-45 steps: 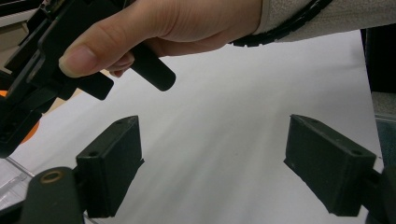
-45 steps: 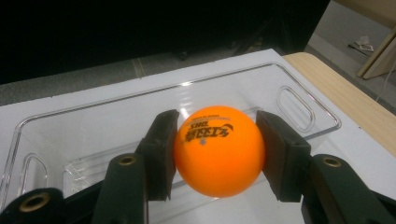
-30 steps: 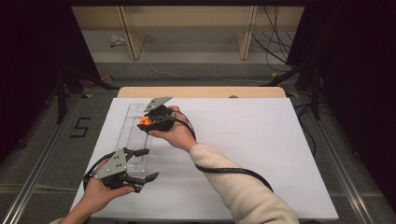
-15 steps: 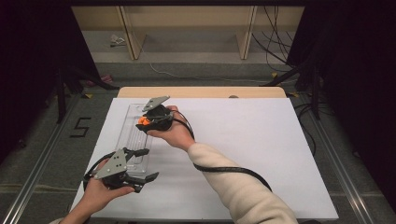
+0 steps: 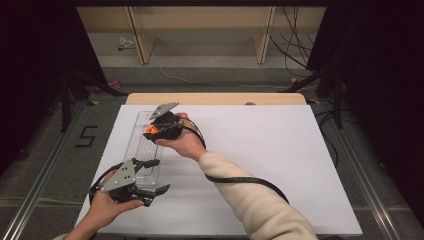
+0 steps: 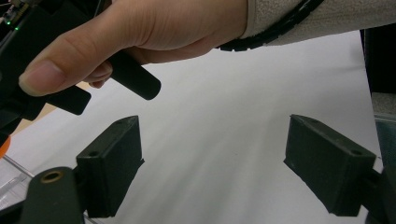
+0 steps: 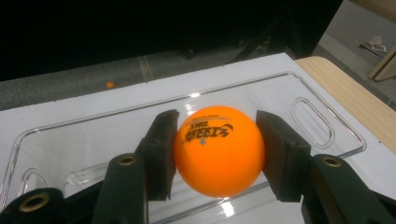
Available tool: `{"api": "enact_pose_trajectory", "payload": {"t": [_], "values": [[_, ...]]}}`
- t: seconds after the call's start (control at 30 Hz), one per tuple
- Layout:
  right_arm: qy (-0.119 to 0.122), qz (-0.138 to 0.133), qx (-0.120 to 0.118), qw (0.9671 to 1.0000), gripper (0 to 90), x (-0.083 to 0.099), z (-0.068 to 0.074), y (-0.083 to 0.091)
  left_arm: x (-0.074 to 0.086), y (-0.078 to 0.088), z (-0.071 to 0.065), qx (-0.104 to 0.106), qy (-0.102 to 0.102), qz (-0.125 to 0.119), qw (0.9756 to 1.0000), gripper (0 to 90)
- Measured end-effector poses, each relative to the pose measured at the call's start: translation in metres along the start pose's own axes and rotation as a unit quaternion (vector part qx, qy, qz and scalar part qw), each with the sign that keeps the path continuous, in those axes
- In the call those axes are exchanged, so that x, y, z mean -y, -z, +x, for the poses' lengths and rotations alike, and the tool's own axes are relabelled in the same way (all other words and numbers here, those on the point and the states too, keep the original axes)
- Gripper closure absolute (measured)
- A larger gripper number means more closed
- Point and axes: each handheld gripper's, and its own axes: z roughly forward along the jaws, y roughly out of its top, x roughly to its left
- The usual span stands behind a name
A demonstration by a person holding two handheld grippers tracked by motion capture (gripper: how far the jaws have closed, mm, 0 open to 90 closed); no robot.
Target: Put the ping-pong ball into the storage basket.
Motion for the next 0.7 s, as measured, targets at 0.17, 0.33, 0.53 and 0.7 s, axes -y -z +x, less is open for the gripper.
{"api": "enact_pose_trajectory", "payload": {"t": [0.17, 0.33, 0.53, 0.7], "values": [[0.001, 0.001, -0.001, 1.0, 51.4, -0.0019, 0.0001, -0.0017, 0.0, 0.0, 0.0, 0.0, 0.0, 0.0, 1.0, 18.3], [0.002, 0.001, -0.002, 1.0, 51.4, -0.0036, -0.0001, -0.0032, 0.0, -0.0001, -0.0001, 0.0, 0.0, 0.0, 1.0, 18.3], [0.001, 0.002, -0.003, 1.0, 51.4, -0.0048, 0.0001, -0.0058, 0.0, 0.0002, 0.0, 0.0, -0.001, 0.0, 1.0, 18.3], [0.001, 0.004, -0.004, 1.0, 51.4, -0.0048, -0.0008, -0.0088, 0.0001, 0.0004, -0.0001, 0.0, 0.0, 0.0, 1.0, 18.3]]}}
